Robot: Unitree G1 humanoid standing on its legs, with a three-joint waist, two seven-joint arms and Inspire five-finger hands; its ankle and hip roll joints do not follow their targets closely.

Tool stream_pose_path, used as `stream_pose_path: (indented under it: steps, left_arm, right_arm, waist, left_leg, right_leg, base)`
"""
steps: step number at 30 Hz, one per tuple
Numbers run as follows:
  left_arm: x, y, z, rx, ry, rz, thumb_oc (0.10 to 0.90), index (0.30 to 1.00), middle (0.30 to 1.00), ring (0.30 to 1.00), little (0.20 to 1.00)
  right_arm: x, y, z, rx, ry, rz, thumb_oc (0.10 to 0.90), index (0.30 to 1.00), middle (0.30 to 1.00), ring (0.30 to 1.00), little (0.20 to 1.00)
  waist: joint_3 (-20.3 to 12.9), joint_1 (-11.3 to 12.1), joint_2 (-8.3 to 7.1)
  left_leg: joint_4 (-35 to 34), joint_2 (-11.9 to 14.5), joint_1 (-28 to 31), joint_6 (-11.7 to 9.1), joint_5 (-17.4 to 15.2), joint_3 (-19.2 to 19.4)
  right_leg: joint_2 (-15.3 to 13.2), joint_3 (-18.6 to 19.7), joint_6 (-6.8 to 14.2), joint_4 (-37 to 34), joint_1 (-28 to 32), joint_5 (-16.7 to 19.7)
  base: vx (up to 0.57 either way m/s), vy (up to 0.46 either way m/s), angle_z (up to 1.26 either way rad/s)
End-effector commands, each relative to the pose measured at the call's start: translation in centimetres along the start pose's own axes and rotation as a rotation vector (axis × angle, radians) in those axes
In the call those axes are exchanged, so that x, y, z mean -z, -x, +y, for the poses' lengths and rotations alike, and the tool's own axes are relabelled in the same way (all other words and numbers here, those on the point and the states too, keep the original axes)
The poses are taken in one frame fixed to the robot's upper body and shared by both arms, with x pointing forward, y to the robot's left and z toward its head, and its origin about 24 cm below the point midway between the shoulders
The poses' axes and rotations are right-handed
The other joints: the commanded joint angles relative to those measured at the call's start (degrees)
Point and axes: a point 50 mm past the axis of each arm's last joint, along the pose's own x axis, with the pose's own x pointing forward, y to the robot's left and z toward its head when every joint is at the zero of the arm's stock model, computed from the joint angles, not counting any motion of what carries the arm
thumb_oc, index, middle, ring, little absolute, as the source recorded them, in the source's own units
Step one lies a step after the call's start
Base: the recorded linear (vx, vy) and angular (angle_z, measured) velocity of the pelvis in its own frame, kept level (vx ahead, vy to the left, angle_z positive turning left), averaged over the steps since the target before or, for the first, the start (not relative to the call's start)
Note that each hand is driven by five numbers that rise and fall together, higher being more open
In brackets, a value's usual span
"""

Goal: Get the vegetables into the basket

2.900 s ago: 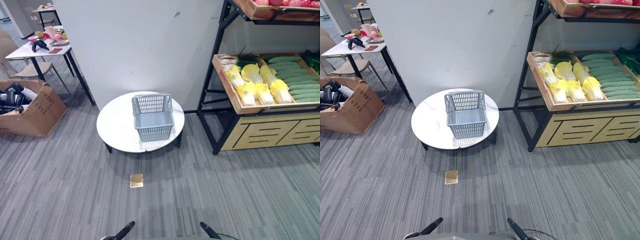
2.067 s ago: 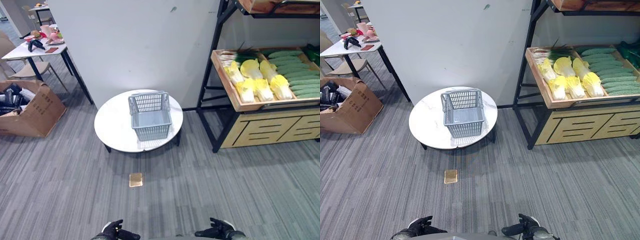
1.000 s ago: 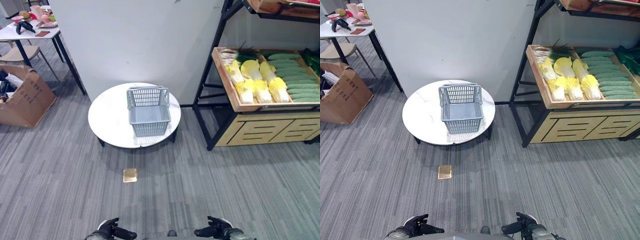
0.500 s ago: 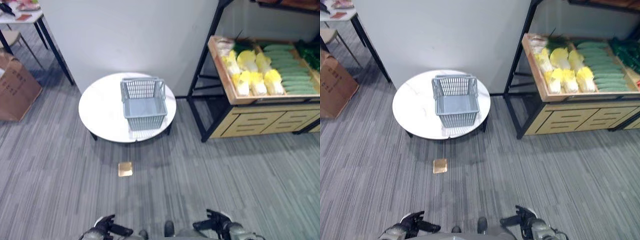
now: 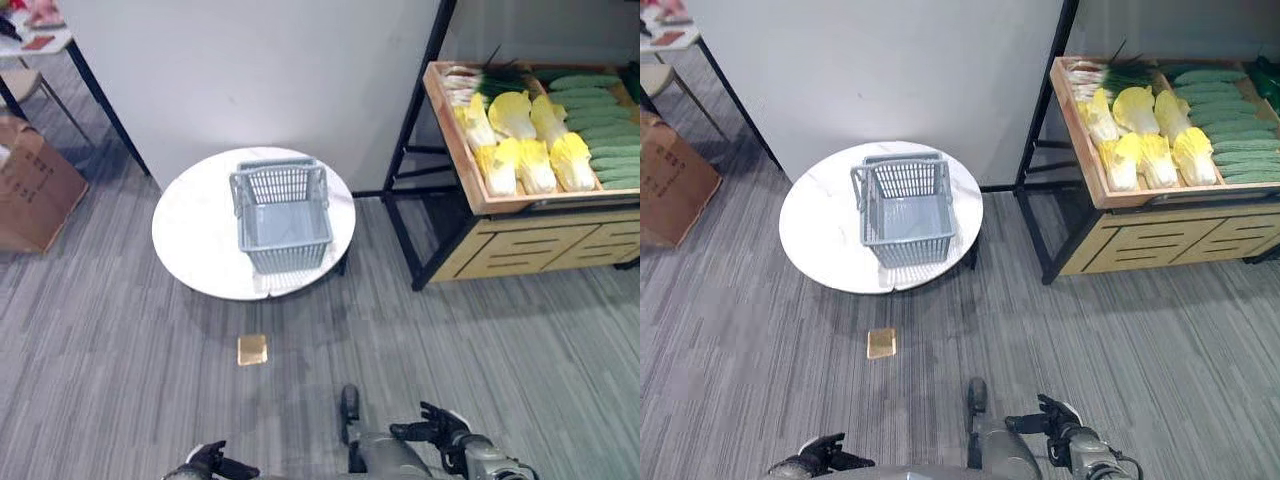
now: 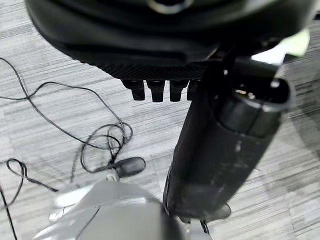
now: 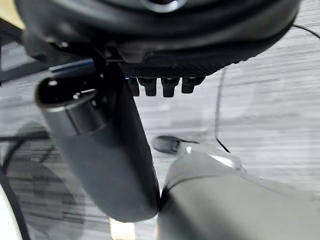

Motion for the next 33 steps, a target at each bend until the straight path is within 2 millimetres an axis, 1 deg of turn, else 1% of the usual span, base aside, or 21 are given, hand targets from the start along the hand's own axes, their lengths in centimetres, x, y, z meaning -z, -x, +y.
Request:
stream_pose_path:
  steps: [1,4,5,6,7,8,9,10,11,13,14,17,19,20,21,23,28,30,31,32,33]
  left_arm:
    - [-0.7,-0.1,-0.1,0.013,-0.023,-0.012,0.9,1.0,1.0,1.0,1.0]
    - [-0.8,-0.1,-0.4,0.024,-0.019,-0.019,0.9,1.0,1.0,1.0,1.0]
    - [-0.8,-0.1,-0.4,0.024,-0.019,-0.019,0.9,1.0,1.0,1.0,1.0]
    - [-1.3,-0.1,-0.5,0.027,-0.026,-0.032,0.9,1.0,1.0,1.0,1.0]
    - [-1.3,-0.1,-0.5,0.027,-0.026,-0.032,0.9,1.0,1.0,1.0,1.0]
    - [-1.8,-0.2,-0.6,0.029,-0.025,-0.049,0.9,1.0,1.0,1.0,1.0]
    - [-1.8,-0.2,-0.6,0.029,-0.025,-0.049,0.9,1.0,1.0,1.0,1.0]
    - [-2.2,-0.2,-0.6,0.024,-0.015,-0.063,0.9,1.0,1.0,1.0,1.0]
    - [-2.2,-0.2,-0.6,0.022,-0.012,-0.063,0.9,1.0,1.0,1.0,1.0]
    - [-2.4,-0.2,-0.6,0.021,-0.01,-0.069,0.9,1.0,1.0,1.0,1.0]
    - [-2.6,-0.2,-0.7,0.045,-0.017,-0.083,0.9,1.0,1.0,1.0,1.0]
    - [-2.4,-0.2,-0.7,0.054,-0.033,-0.074,0.9,1.0,1.0,1.0,1.0]
    - [-2.1,-0.2,-0.9,0.059,-0.036,-0.062,0.9,1.0,1.0,1.0,1.0]
    - [-2.1,-0.2,-0.9,0.058,-0.039,-0.062,0.9,1.0,1.0,1.0,1.0]
    - [-2.1,-0.1,-0.8,0.052,-0.042,-0.066,0.9,1.0,1.0,1.0,1.0]
    - [-1.9,-0.1,-0.8,0.043,-0.038,-0.064,0.9,1.0,1.0,1.0,1.0]
    - [-1.3,-0.1,-0.4,0.029,0.006,-0.047,0.9,1.0,1.0,1.0,1.0]
    - [-0.8,0.0,0.0,0.017,-0.018,-0.033,0.9,1.0,1.0,1.0,1.0]
    - [-0.8,0.0,0.0,0.017,-0.018,-0.033,0.9,1.0,1.0,1.0,1.0]
    - [-0.7,0.0,0.3,0.011,-0.031,-0.029,0.9,1.0,1.0,1.0,1.0]
    - [-0.4,0.1,1.0,-0.007,-0.035,-0.026,0.9,1.0,1.0,1.0,1.0]
  right_arm:
    - [4.1,0.8,-0.9,0.013,0.075,0.16,0.9,1.0,1.0,1.0,1.0]
    - [3.6,0.8,-1.1,0.01,0.079,0.139,0.9,1.0,1.0,1.0,1.0]
    - [3.6,0.8,-1.1,0.01,0.079,0.139,0.9,1.0,1.0,1.0,1.0]
    - [3.4,0.8,-1.4,0.014,0.075,0.13,0.9,1.0,1.0,1.0,1.0]
    - [3.4,0.8,-1.4,0.014,0.075,0.13,0.9,1.0,1.0,1.0,1.0]
    - [3.3,0.8,-1.6,0.022,0.064,0.124,0.9,1.0,1.0,1.0,1.0]
    - [3.3,0.8,-1.6,0.022,0.064,0.124,0.9,1.0,1.0,1.0,1.0]
    - [3.1,0.8,-1.9,0.035,0.046,0.115,0.9,1.0,1.0,1.0,1.0]
    - [3.2,0.9,-1.9,0.037,0.043,0.116,0.9,1.0,1.0,1.0,1.0]
    - [3.4,0.9,-2.1,0.041,0.043,0.123,0.9,1.0,1.0,1.0,1.0]
    - [3.9,1.1,-2.4,0.042,0.045,0.142,0.9,1.0,1.0,1.0,1.0]
    - [4.4,1.3,-2.9,0.055,0.054,0.166,0.9,1.0,1.0,1.0,1.0]
    - [4.6,1.5,-3.4,0.071,0.058,0.177,0.9,1.0,1.0,1.0,1.0]
    - [4.5,1.5,-3.4,0.072,0.064,0.178,0.9,1.0,1.0,1.0,1.0]
    - [4.2,1.5,-3.7,0.08,0.08,0.17,0.9,1.0,1.0,1.0,1.0]
    - [4.0,1.4,-3.8,0.081,0.086,0.165,0.9,1.0,1.0,1.0,1.0]
    - [3.3,1.1,-3.0,0.061,0.088,0.136,0.9,1.0,1.0,1.0,1.0]
    - [1.6,0.8,-2.6,0.052,0.04,0.058,0.9,1.0,1.0,1.0,1.0]
    - [1.6,0.8,-2.6,0.052,0.04,0.058,0.9,1.0,1.0,1.0,1.0]
    - [0.5,0.6,-2.6,0.048,0.035,0.017,0.9,1.0,1.0,1.0,1.0]
    - [-2.2,0.6,-2.8,0.049,0.021,-0.097,0.9,1.0,1.0,1.0,1.0]
  waist:
    - [0.67,0.21,-0.12]
    - [0.18,-0.5,0.4]
    - [0.18,-0.63,0.4]
    - [0.31,-1.17,0.18]
    - [0.31,-1.32,0.18]
    - [0.9,-1.48,-0.66]
    - [0.86,-1.55,-0.63]
    - [2.09,-1.25,-1.21]
    - [2.33,-1.11,-1.41]
    - [2.32,-1.3,-1.85]
    - [2.28,-1.74,-3.35]
    - [2.11,-2.05,-4.46]
    - [1.97,-2.83,-4.56]
    - [2.06,-3.13,-4.22]
    - [2.55,-2.96,-3.76]
    - [2.75,-2.59,-3.52]
    - [2.11,-1.73,-3.47]
    - [1.45,-1.65,-3.48]
    - [1.48,-1.6,-3.48]
    - [1.27,-1.61,-3.44]
    - [0.94,-1.75,-3.29]
  left_leg:
    - [-0.05,-6.63,-0.84,0.6,1.68,0.83]
    - [5.26,-5.53,-1.41,-2.18,5.52,-0.03]
    - [5.36,-5.52,-1.46,-2.19,5.47,-0.16]
    - [12.06,-4.34,-3.54,-5.27,8.69,1.14]
    - [12.39,-4.31,-3.74,-5.29,8.53,1.0]
    - [21.19,-3.59,-7.73,-7.53,11.68,1.71]
    - [21.47,-3.55,-7.93,-7.53,11.55,1.64]
    - [29.65,-3.24,-12.15,-7.79,13.12,1.45]
    - [30.55,-3.15,-12.71,-7.23,13.07,1.82]
    - [30.28,-2.16,-13.3,-6.44,12.97,3.55]
    - [24.29,-0.09,-12.88,-3.63,9.73,7.8]
    - [15.93,-0.22,-13.7,-2.85,6.92,8.23]
    - [6.61,-0.84,-14.79,-3.01,7.37,6.12]
    - [2.49,-0.98,-15.85,-3.57,9.72,4.37]
    - [-1.0,-1.39,-17.66,-4.42,12.88,-0.46]
    - [-1.0,-1.89,-18.17,-4.86,13.23,-2.45]
    - [-1.0,-1.77,-15.82,-4.04,11.41,-2.53]
    - [-1.0,-2.07,-14.19,-3.4,9.78,-1.3]
    - [-1.0,-2.06,-14.14,-3.4,9.77,-1.25]
    - [-1.0,-2.19,-13.61,-3.07,9.17,-0.8]
    - [-1.0,-2.39,-13.0,-2.48,8.22,0.19]
  right_leg:
    - [0.37,2.36,3.82,-0.59,2.6,-1.11]
    - [0.73,0.54,2.05,2.81,3.44,-4.61]
    - [0.69,0.41,2.04,2.93,3.4,-4.72]
    - [0.53,-0.72,0.84,3.47,5.19,-6.81]
    - [0.5,-0.86,0.83,3.57,5.14,-6.89]
    - [0.34,-1.36,-0.29,2.56,7.95,-7.56]
    - [0.36,-1.43,-0.3,2.53,7.9,-7.54]
    - [0.63,-1.18,-1.26,2.29,9.64,-7.81]
    - [0.68,-1.03,-1.57,2.29,10.11,-8.31]
    - [0.32,-1.12,-1.93,2.25,10.51,-8.65]
    - [-1.19,-1.89,-1.99,1.67,11.86,-9.1]
    - [-2.6,-2.66,-1.42,0.47,12.57,-8.87]
    - [-3.42,-3.37,-1.45,1.14,12.12,-9.52]
    - [-3.31,-3.49,-1.78,1.63,11.85,-9.81]
    - [-2.86,-2.73,-2.23,2.44,12.21,-10.05]
    - [-2.56,-1.47,-2.26,2.44,13.14,-10.41]
    - [-2.27,0.83,-2.23,2.55,14.42,-11.43]
    - [-2.84,1.94,-1.52,0.98,15.74,-11.03]
    - [-2.83,1.99,-1.52,0.97,15.77,-11.02]
    - [-2.93,2.65,-1.11,0.7,15.97,-10.88]
    - [-3.25,3.64,-0.52,0.66,15.99,-10.69]
  base:
    - [0.4,-0.205,0.44]
    - [0.41,-0.219,0.41]
    - [0.39,-0.241,0.24]
    - [0.23,-0.155,0.19]
    - [0.42,-0.309,0.38]
    - [0.19,-0.157,0.31]
    - [0.33,-0.284,0.37]
    - [0.2,-0.171,0.15]
    - [0.27,-0.228,0.05]
    - [0.17,-0.136,-0.09]
    - [0.18,-0.145,0.02]
    - [0.09,-0.077,0.17]
    - [0.04,-0.018,0.28]
    - [0.06,0.036,0.4]
    - [0.04,0.037,0.32]
    - [0.14,0.108,0.0]
    - [0.15,0.119,-0.61]
    - [0.16,0.179,-0.13]
    - [0.15,0.177,-0.12]
    - [0.12,0.181,-0.11]
    - [0.12,0.181,-0.2]
